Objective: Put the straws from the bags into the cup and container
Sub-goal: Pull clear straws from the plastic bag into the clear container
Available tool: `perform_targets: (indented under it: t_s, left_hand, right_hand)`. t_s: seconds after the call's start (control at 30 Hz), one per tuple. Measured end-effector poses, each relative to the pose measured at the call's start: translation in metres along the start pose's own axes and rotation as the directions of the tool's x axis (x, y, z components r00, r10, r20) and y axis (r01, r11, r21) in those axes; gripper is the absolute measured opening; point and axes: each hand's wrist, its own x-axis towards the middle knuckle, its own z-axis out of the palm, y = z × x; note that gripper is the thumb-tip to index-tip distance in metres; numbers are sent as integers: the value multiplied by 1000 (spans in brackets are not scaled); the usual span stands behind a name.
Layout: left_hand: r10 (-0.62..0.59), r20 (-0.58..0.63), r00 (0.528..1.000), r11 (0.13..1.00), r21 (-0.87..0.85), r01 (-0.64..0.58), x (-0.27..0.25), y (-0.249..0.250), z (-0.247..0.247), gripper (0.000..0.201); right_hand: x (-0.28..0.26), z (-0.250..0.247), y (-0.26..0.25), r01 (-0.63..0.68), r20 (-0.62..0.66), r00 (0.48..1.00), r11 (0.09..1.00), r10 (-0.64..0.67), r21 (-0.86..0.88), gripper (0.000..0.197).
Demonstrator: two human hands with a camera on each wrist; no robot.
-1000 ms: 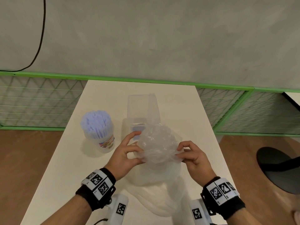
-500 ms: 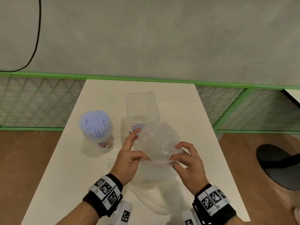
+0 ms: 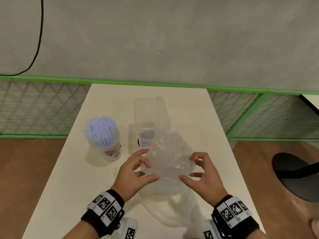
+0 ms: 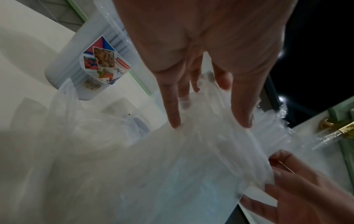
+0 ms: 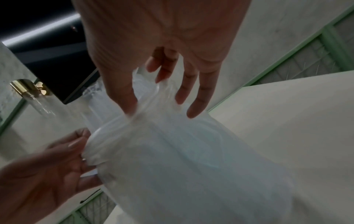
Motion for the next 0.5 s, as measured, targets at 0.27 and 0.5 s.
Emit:
perform_targets:
  t_s: [0.27, 0.5]
  left_hand:
    - [-130, 154, 979, 950, 303, 79, 7, -15, -4, 91]
    - [-305, 260, 916, 784, 614, 87, 32, -16, -1, 130]
  right_hand:
    - [12, -1, 22, -111, 105, 985, 970, 136, -214, 81]
    - [41, -17, 9, 47, 291, 954, 927, 69, -372, 126]
